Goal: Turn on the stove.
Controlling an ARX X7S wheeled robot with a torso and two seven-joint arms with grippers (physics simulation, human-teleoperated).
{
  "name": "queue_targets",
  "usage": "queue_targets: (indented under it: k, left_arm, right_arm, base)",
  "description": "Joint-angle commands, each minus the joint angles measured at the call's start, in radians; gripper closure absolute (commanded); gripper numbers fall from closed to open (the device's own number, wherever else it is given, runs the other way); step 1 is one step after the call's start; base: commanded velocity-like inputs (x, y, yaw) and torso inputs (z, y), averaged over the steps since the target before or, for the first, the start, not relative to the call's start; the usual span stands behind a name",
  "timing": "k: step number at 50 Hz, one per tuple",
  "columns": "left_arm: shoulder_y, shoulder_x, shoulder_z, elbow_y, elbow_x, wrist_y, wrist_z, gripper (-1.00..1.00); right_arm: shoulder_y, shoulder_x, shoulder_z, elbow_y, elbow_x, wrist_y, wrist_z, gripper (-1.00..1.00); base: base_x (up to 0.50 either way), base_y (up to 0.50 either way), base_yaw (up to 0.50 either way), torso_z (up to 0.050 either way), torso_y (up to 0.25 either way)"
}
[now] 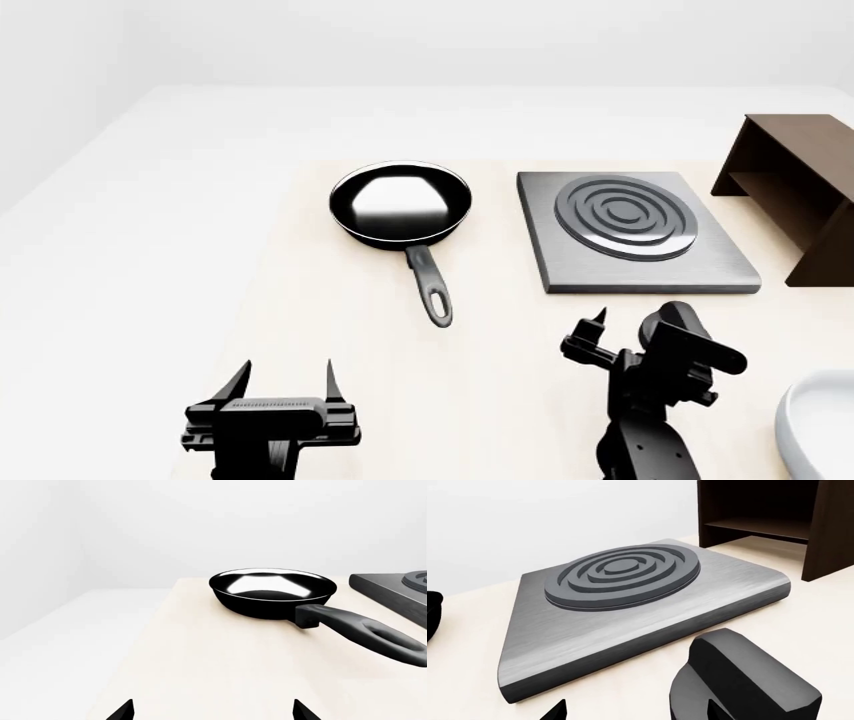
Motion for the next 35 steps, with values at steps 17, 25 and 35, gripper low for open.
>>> queue_targets:
  k: [17,25,35]
  left_arm:
    - [-0.002,-0.009,0.013,0.002,-0.005,0.001,-0.012,-1.00]
    - [0.002,-0.012,0.016,0.008,-0.007,0.001,-0.017,-1.00]
    - [0.002,-0.015,0.020,0.007,-0.010,0.003,-0.020,-1.00]
  right_arm:
    - [0.137,-0.023,0.007,0.299,-0.005,-0.126,-0.032,-1.00]
    - [0.125,-0.021,0.003,0.286,-0.002,-0.125,-0.026,-1.00]
    - [0.122,-0.023,0.002,0.292,0.002,-0.139,-0.023,-1.00]
  base:
    - [0.00,0.00,0.00,0.000,0.000]
    - [0.00,0.00,0.00,0.000,0.000]
    - [0.00,0.00,0.00,0.000,0.000]
